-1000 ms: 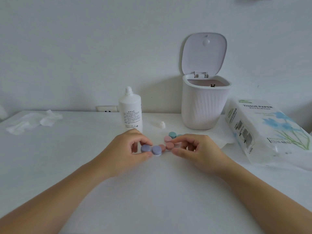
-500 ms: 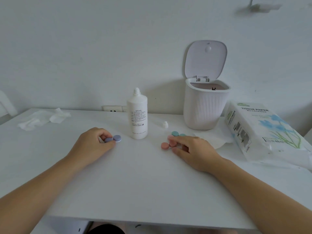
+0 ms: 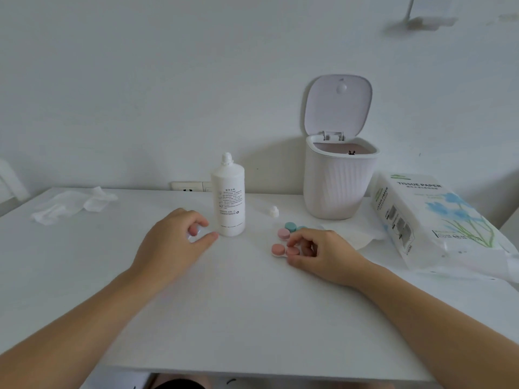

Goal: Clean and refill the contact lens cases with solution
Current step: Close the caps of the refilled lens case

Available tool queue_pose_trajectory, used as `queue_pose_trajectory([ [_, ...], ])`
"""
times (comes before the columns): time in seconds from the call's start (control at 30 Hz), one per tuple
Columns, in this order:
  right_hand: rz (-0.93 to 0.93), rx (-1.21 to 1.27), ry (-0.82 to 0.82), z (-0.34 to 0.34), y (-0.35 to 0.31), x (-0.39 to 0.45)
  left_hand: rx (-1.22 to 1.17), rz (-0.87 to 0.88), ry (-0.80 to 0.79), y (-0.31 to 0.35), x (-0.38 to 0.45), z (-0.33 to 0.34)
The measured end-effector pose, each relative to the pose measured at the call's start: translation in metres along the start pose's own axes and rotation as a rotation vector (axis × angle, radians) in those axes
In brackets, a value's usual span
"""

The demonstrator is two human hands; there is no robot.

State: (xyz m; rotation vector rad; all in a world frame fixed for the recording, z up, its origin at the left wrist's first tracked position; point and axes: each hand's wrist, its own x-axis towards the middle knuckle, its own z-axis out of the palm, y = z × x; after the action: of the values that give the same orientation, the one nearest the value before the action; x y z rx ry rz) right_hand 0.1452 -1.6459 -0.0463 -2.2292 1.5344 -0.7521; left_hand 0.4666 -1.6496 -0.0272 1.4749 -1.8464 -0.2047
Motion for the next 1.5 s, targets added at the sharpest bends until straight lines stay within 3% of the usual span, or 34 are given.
queue_pose_trajectory([
  [0.07, 0.001, 0.023, -0.007, -0.001, 0.000, -0.001, -0.033, 0.073, -0.028, 0.025, -0.003, 0.008],
  [0.23, -0.006, 0.049, -0.001, -0.001, 0.000, -0.003, -0.098, 0.139, -0.411, 0.063, 0.005, 0.043],
  [0.33, 0.010, 0.022, 0.041, 0.000, 0.000, -0.002, -0.041, 0.184, -0.528, 0.065, 0.014, 0.060],
  [0.7, -0.024, 0.066, 0.010, -0.005, -0.001, -0.004, -0.200, 0.250, -0.447, 0.058, 0.017, 0.080],
  [1.27, 0.009, 0.134, -0.033, -0.006, -0.004, -0.007, -0.273, 0.204, -0.577, 0.063, 0.020, 0.075],
  [1.5, -0.012, 0.139, -0.133, -0.011, -0.007, -0.011, -0.277, 0.215, -0.629, 0.067, 0.021, 0.070],
])
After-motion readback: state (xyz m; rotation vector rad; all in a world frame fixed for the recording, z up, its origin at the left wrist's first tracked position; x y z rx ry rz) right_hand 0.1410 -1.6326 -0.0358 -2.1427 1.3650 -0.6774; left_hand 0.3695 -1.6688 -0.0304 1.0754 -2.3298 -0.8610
